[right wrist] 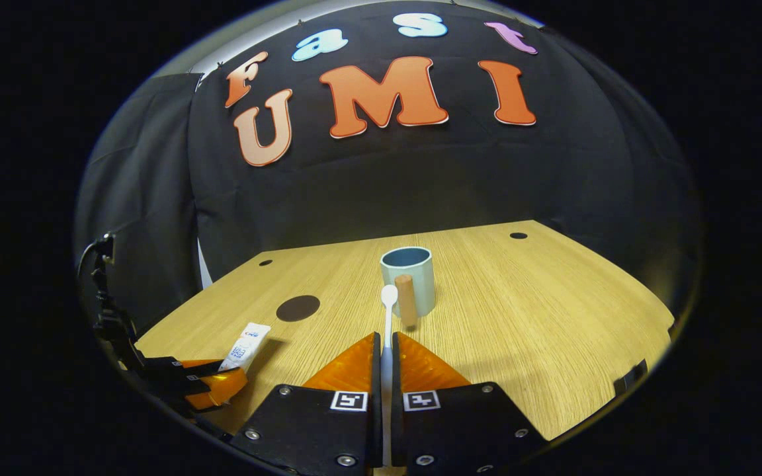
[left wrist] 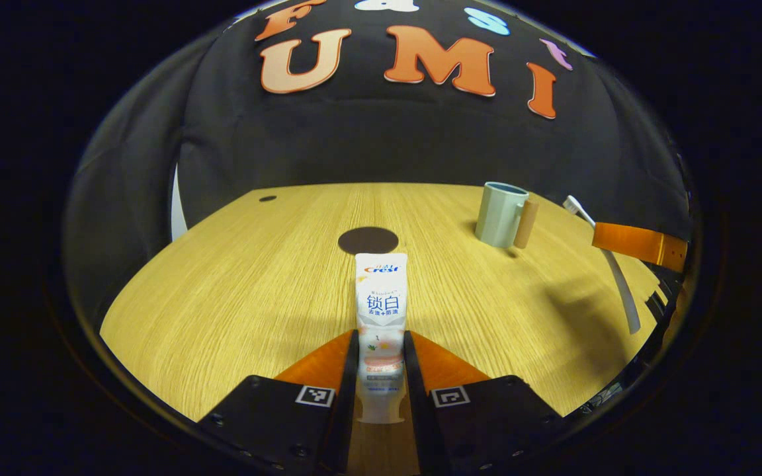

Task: Put the toothbrush and toothpaste on the desktop into the cup, then pick up the cup and place it on the coaster on the desktop.

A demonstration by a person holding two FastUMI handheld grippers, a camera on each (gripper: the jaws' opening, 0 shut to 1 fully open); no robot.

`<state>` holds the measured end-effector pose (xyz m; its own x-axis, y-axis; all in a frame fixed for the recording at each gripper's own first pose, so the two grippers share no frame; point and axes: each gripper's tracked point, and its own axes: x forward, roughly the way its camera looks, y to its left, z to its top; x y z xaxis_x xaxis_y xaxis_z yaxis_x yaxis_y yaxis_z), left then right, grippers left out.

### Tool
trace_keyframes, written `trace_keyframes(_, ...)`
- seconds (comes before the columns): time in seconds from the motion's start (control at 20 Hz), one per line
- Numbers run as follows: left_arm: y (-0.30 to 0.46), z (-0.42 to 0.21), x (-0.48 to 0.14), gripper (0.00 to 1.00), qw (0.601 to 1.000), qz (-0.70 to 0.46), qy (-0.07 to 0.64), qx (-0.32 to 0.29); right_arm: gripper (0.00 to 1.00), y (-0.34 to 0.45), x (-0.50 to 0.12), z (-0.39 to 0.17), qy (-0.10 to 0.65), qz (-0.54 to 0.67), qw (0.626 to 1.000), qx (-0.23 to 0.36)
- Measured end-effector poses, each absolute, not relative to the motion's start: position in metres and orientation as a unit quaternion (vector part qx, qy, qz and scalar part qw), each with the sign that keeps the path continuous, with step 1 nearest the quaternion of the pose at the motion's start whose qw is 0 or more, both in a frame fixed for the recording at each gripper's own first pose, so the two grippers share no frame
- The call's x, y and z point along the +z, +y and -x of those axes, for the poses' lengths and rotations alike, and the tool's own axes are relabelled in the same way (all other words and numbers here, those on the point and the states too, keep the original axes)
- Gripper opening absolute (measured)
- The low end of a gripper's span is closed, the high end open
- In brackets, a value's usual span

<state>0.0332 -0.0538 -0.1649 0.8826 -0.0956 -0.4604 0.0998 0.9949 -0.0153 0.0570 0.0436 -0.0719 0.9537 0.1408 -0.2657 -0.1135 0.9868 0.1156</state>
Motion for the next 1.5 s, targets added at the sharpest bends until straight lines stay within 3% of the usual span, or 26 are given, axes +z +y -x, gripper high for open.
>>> trace_keyframes(0.2,-0.061,-0.033,-0.121,0.38,0.985,-0.022,0.159,-0.054,0.05,0.044,-0.038,-0.075,0.109,-0.043,0.991,0.065)
trace_keyframes(0.35,-0.06,-0.035,-0.085,0.28,0.993,-0.046,0.1,-0.045,0.05,0.042,-0.009,-0.095,0.082,-0.04,0.994,0.059)
trace_keyframes(0.85,-0.084,-0.045,-0.125,0.29,0.977,-0.026,0.172,-0.122,0.05,0.044,0.017,-0.131,0.057,-0.054,0.995,0.06)
trace_keyframes(1.1,-0.082,-0.051,-0.147,0.59,0.959,-0.039,0.227,-0.163,0.05,0.041,0.006,-0.134,0.064,-0.059,0.995,0.056)
trace_keyframes(1.25,-0.091,-0.048,-0.16,0.6,0.946,-0.01,0.264,-0.188,0.05,0.036,0.006,-0.141,0.065,-0.062,0.995,0.049)
trace_keyframes(1.35,-0.093,-0.046,-0.172,0.66,0.936,-0.004,0.29,-0.198,0.05,0.034,0.009,-0.144,0.066,-0.071,0.994,0.049)
trace_keyframes(1.5,-0.086,-0.06,-0.169,0.64,0.939,-0.021,0.285,-0.19,0.05,0.029,0.009,-0.151,0.061,-0.07,0.995,0.046)
